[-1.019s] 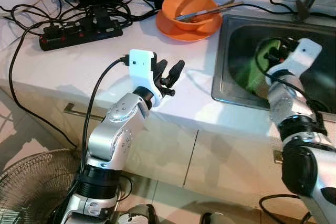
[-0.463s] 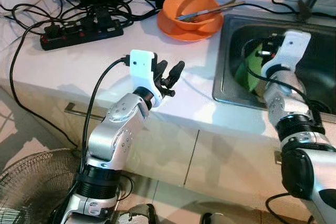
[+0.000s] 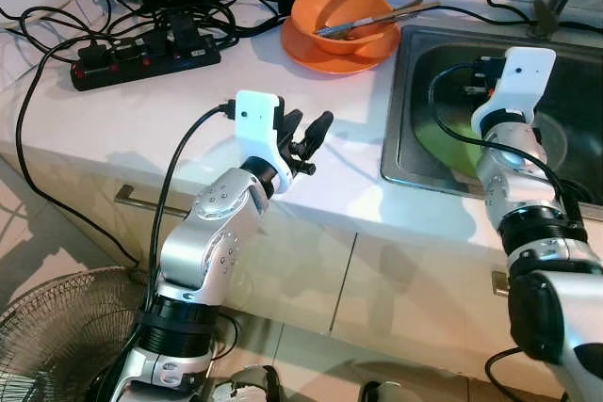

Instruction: Kitchen organization

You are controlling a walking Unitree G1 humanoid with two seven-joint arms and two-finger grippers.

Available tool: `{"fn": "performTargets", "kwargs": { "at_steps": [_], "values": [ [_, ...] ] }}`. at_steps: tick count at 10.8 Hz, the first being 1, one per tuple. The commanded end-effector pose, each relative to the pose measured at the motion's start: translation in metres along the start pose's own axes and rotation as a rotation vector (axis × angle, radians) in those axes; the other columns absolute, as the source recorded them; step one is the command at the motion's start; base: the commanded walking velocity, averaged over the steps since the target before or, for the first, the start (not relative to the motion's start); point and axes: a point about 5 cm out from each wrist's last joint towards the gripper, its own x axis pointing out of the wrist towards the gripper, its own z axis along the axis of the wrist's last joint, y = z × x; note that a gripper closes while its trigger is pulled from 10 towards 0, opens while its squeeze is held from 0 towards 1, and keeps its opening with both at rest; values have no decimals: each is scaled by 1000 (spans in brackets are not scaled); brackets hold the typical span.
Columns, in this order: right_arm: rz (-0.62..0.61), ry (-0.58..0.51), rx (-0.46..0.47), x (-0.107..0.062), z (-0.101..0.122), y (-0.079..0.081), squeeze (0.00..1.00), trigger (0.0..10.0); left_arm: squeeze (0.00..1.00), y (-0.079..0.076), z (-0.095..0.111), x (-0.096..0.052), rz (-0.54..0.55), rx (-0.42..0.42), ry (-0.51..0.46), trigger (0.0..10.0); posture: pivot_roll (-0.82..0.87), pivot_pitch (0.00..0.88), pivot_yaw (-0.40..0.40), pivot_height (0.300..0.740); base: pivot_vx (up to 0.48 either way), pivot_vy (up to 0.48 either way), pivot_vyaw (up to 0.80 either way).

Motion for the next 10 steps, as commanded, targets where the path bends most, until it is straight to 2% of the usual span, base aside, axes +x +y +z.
{"fn": "performTargets", "kwargs": {
  "at_steps": [1,2,3,4,5,7,10],
  "values": [
    [17,-35,-13,-1,4,4,0,10000,0,0,-1,0,1,16,-5,10000,66,72,45,740,0,0,0],
    [67,-104,-2,-7,11,16,0,10000,0,4,5,1,58,81,-63,10000,59,66,46,740,0,0,0],
    [131,-205,57,-19,26,34,0,10000,0,10,21,3,146,130,-186,10000,45,50,43,740,0,0,0],
    [148,-229,88,-24,31,40,0,10000,0,11,26,3,169,161,-216,10000,43,45,43,740,0,0,0],
    [198,-265,96,-35,35,55,0,10000,0,16,32,6,219,241,-250,10000,37,37,42,740,0,0,0],
    [195,-221,126,-44,25,62,0,10000,0,22,29,12,255,326,-226,10000,19,47,37,740,0,0,0],
    [173,-198,184,-49,30,63,0,10000,0,22,28,16,255,316,-254,10000,9,65,37,740,0,0,0]
  ]
}}
